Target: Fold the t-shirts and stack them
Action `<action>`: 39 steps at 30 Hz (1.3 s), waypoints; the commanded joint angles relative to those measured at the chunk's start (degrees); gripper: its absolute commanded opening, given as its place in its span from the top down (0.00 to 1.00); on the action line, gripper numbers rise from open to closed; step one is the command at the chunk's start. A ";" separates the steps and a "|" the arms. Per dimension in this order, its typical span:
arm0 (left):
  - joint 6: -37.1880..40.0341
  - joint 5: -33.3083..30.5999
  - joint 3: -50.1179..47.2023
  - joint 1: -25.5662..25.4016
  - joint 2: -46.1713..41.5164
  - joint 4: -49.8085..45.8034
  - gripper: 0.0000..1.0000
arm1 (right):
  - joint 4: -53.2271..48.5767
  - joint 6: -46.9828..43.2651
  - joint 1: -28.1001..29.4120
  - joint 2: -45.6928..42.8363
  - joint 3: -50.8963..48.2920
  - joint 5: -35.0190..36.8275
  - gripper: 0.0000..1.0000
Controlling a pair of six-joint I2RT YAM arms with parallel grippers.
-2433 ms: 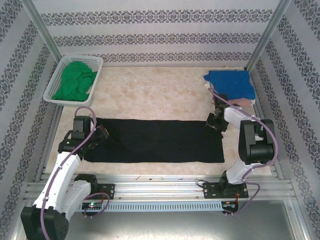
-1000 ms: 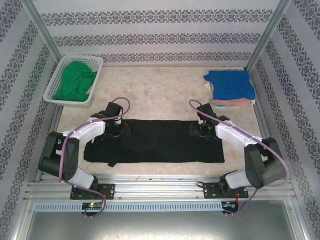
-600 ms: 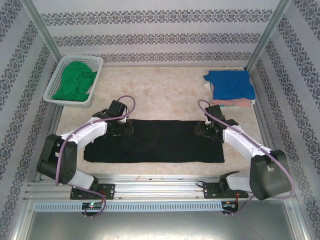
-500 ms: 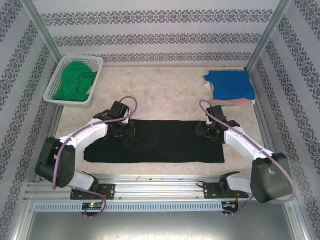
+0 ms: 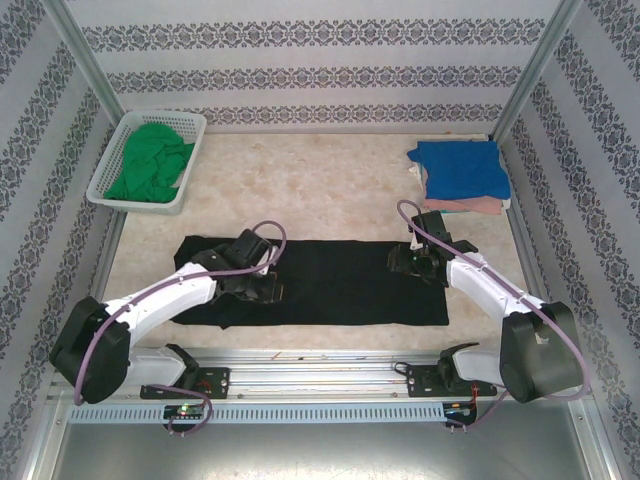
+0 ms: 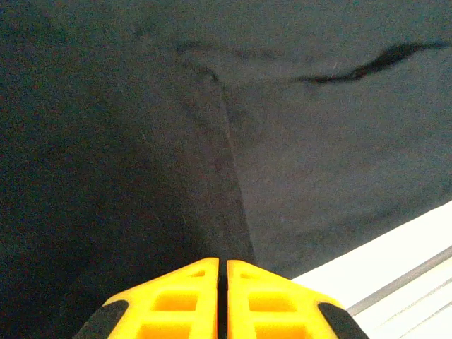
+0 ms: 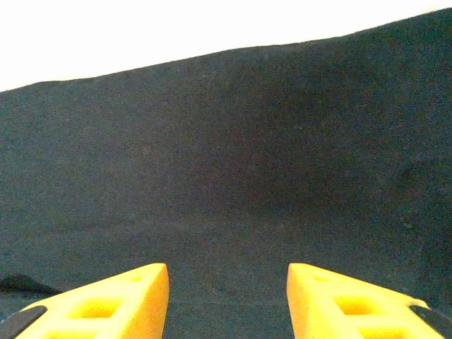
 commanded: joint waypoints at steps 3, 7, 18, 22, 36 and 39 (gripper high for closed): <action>-4.06 2.72 -2.09 -2.08 -1.46 3.71 0.83 | 0.10 -0.77 -0.60 -0.28 -0.11 -0.94 0.51; -6.05 3.38 -2.54 -4.34 -2.95 5.87 0.77 | 0.67 -0.56 -0.67 -0.68 -0.80 -0.67 0.50; -8.71 1.52 -2.58 -8.63 -4.73 8.97 0.66 | 1.39 -0.21 -0.65 -1.54 -1.34 -1.50 0.50; -5.43 -10.19 1.30 -6.32 -8.52 0.34 0.57 | 2.58 0.75 0.46 -2.04 -1.36 -1.88 0.50; -12.49 -13.73 -14.57 4.86 -12.28 1.67 0.50 | 1.11 2.58 5.06 10.99 3.40 3.97 0.49; -13.18 -13.80 -15.96 5.74 -13.82 0.01 0.49 | -0.20 2.10 2.92 11.55 3.58 3.29 0.48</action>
